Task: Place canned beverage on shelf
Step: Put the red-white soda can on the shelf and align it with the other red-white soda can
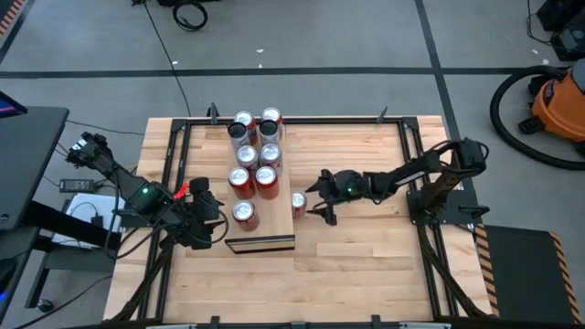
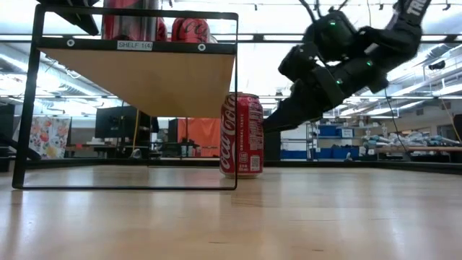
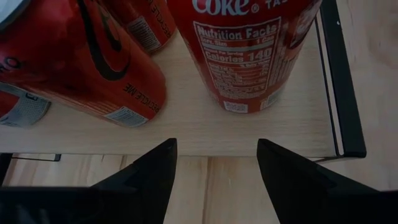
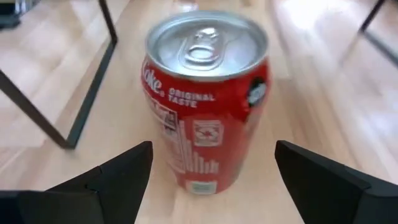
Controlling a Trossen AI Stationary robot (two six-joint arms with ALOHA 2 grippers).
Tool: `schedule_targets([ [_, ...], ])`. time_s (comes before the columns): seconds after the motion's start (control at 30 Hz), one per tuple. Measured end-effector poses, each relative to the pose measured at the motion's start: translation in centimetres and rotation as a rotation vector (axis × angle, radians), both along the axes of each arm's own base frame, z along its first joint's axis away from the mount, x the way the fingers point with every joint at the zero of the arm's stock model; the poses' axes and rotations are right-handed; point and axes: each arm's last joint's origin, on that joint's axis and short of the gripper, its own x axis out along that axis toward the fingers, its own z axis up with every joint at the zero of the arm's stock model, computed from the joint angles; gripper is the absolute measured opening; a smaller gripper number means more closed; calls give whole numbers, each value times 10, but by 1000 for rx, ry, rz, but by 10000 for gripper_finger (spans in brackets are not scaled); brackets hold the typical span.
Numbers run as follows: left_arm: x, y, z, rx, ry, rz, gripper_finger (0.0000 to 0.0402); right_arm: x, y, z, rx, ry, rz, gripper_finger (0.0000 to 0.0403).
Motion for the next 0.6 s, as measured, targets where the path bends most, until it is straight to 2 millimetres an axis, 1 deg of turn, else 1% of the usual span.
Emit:
schedule_targets([
  [0.1, 0, 0, 0, 0, 0, 0, 233, -6, 0, -9, -4, -53, -15, 357],
  [0.17, 0, 0, 0, 1, 0, 0, 233, -5, 1, -15, 11, -87, -14, 366],
  [0.33, 0, 0, 0, 0, 0, -1, 233, 3, 7, -27, 4, -140, 19, 396],
  [0.47, 0, 0, 0, 1, 1, -1, 233, 13, 8, -29, -33, -215, 23, 396],
  [0.6, 0, 0, 0, 1, 1, -1, 233, 24, 8, -36, -51, -239, 7, 394],
])
